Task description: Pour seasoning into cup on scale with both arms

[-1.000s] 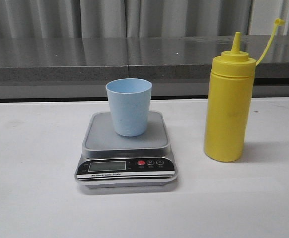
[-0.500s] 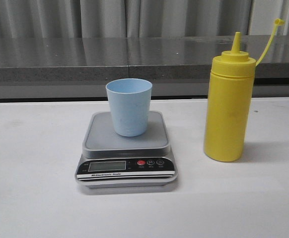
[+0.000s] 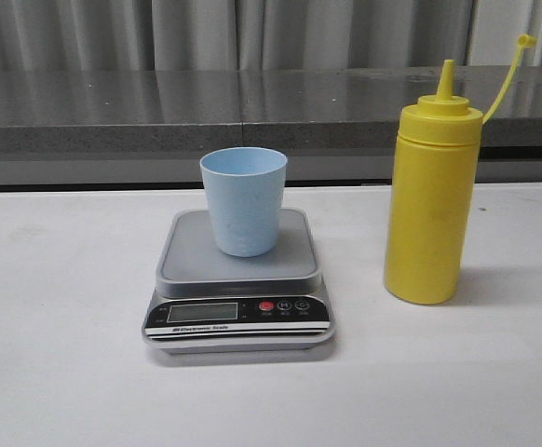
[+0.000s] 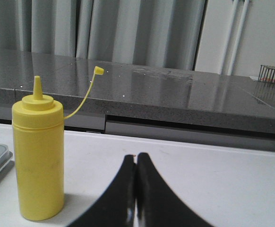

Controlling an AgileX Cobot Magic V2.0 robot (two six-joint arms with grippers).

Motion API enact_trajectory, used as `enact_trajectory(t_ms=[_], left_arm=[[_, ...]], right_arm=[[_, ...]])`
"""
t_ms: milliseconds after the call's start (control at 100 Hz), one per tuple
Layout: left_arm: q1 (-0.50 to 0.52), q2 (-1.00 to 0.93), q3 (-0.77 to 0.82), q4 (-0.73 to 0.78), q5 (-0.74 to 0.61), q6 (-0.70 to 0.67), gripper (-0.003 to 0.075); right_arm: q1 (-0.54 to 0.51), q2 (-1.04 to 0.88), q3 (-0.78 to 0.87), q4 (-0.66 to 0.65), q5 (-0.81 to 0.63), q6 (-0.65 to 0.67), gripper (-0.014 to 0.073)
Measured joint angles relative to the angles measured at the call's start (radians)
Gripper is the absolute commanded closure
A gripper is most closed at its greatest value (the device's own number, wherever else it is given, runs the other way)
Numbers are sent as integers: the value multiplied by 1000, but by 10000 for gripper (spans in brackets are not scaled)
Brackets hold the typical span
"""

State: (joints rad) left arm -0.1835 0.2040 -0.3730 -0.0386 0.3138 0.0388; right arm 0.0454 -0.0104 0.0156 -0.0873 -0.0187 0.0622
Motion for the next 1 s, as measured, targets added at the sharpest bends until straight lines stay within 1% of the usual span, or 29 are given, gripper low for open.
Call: enact_trajectory(t_ms=[110,190,340,430,580,810,1000], left_arm=[[0,0,0,0,0,0,738],[0,0,0,0,0,0,738],[0,0,0,0,0,0,738],[0,0,0,0,0,-2,738],[0,0,0,0,0,-2,738],[0,0,0,0,0,-2,738],[0,0,0,0,0,-2,738]], right_arm=[[0,38,-79,28,62,4,660],[0,99,-180,48,123,6,660],[0,269,-376,60,265,8,660],[0,383,-469,64,302,8,660],[0,551,-549,98,277,9,660],[0,771,-556,133,132,9,660],[15,922,-556,135,104,9,660]])
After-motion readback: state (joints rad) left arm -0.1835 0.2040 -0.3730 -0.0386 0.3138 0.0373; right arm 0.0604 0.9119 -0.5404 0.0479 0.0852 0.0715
